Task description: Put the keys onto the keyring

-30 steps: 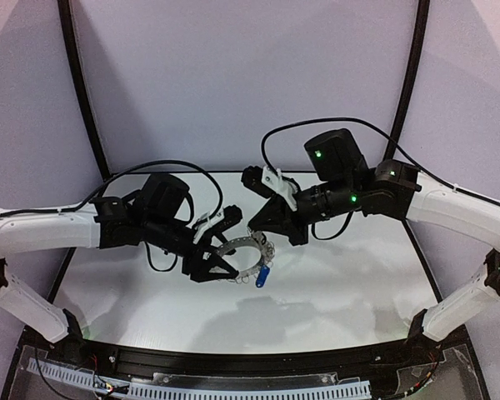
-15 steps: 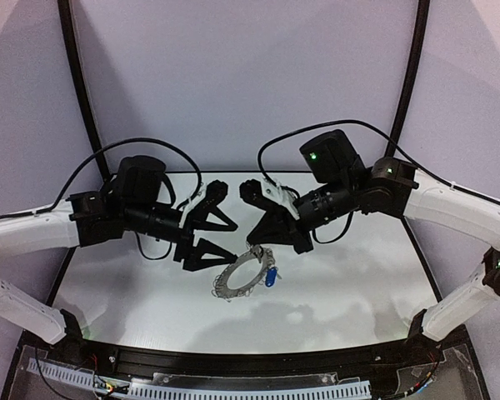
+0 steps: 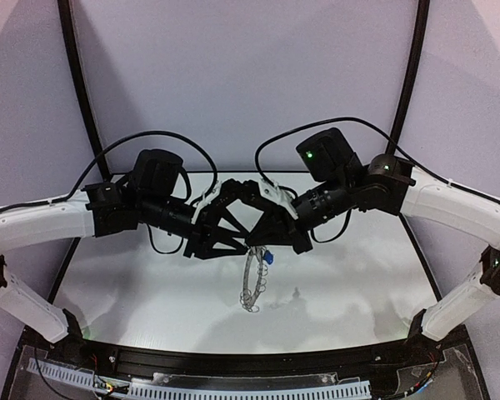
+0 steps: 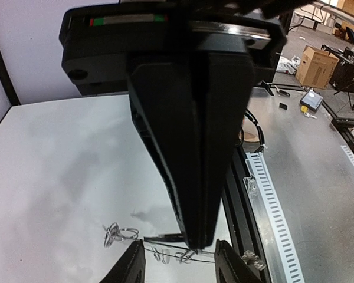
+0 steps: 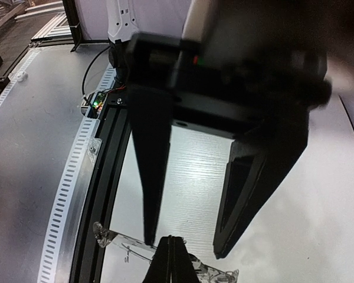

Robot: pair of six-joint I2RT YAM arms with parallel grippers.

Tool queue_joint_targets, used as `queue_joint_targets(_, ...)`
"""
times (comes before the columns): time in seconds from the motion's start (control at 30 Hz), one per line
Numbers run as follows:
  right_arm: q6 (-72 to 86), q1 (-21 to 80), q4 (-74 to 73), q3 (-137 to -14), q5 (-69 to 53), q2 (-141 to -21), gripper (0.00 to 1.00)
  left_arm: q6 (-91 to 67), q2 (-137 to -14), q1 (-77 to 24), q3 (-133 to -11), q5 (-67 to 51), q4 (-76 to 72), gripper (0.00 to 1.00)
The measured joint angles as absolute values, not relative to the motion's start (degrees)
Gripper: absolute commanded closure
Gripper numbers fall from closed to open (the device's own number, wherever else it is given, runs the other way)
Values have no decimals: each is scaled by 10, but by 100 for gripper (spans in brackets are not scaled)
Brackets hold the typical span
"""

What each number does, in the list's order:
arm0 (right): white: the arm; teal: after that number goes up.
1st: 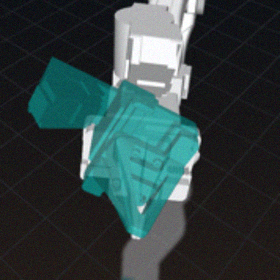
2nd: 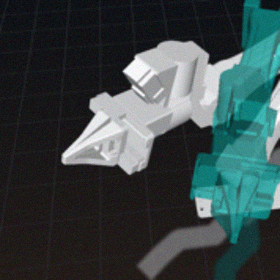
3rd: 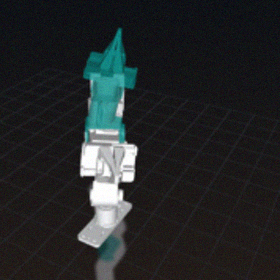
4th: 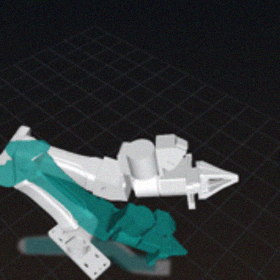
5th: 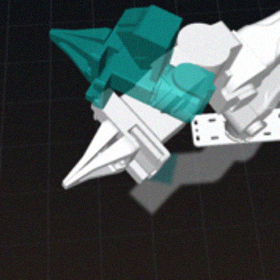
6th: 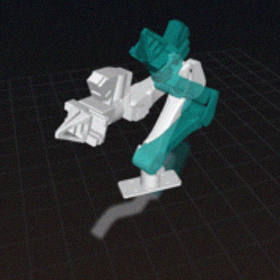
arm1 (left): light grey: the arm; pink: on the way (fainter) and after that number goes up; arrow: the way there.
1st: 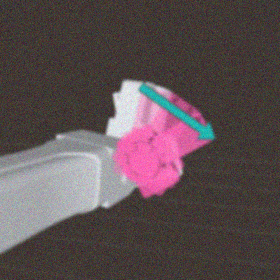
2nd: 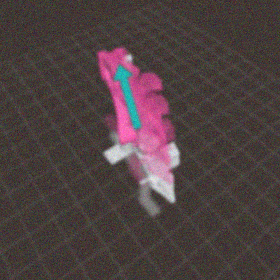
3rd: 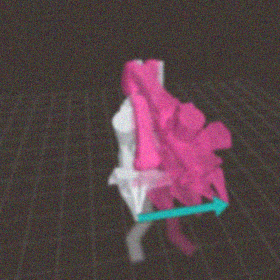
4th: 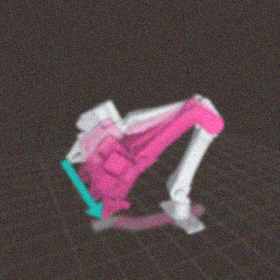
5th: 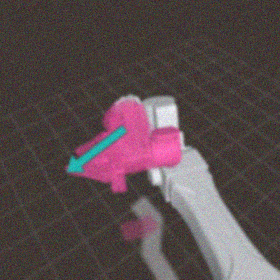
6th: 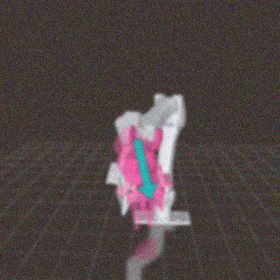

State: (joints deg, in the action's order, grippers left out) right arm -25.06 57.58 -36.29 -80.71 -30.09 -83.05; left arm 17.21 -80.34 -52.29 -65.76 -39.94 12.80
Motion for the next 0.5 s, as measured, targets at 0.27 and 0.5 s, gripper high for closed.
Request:
queue_joint_targets(0.27, -249, 576, -365, -815, -297, -831, 100, 189, -830, -523, -682, -408, 163, 73)
queue_joint_targets(0.5, -243, 574, -370, -818, -290, -833, 100, 180, -826, -523, -668, -400, 145, 99)
